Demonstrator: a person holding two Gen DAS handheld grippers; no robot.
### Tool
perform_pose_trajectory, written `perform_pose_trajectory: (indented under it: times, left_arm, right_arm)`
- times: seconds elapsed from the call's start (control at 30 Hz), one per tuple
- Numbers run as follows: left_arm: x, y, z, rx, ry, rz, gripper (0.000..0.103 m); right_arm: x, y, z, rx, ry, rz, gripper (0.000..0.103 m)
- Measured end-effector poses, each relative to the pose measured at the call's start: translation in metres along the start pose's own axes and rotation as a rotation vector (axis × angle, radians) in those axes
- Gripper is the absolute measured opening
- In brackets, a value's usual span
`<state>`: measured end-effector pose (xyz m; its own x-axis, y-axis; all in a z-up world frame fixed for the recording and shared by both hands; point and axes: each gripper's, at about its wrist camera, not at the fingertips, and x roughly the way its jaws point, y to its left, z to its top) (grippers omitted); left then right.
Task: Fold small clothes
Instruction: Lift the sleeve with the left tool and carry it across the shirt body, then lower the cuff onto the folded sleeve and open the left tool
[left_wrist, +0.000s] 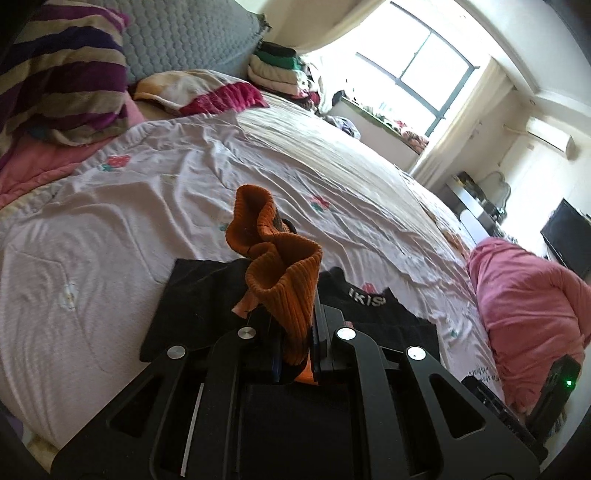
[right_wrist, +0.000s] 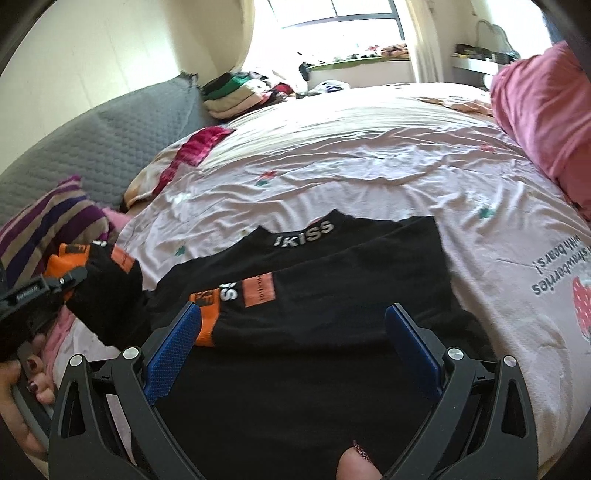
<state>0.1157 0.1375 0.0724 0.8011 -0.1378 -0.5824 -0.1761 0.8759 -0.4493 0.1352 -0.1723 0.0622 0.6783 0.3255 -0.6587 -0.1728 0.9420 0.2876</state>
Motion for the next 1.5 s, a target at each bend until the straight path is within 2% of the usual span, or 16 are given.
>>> perform_pose_trajectory:
  times: [0.57,0.93,1.23,1.4,1.5]
  left_arm:
    - [0.041,-0.064,-0.025,0.117,0.107,-0.061,0.005]
    - [0.067,-0.100,-0.050,0.186,0.187,-0.102,0.005]
    - [0.092,-0.116,-0.075,0.221,0.268,-0.106,0.005]
    - [0.108,-0.119,-0.095,0.236,0.342,-0.111,0.009]
    - [0.110,-0.121,-0.105,0.242,0.380,-0.136,0.017]
  right_arm:
    - [-0.030,-0.060,-0.003,0.106,-0.058,-0.065,0.098]
    - [-0.042,-0.094,-0.004,0.147,-0.065,-0.124,0.098]
    - [-0.045,-0.110,-0.007,0.169,-0.055,-0.162,0.098]
    - [-0.054,-0.120,-0.013,0.205,-0.078,-0.184,0.098]
    - [-0.052,-0.122,-0.017,0.208,-0.066,-0.180,0.098]
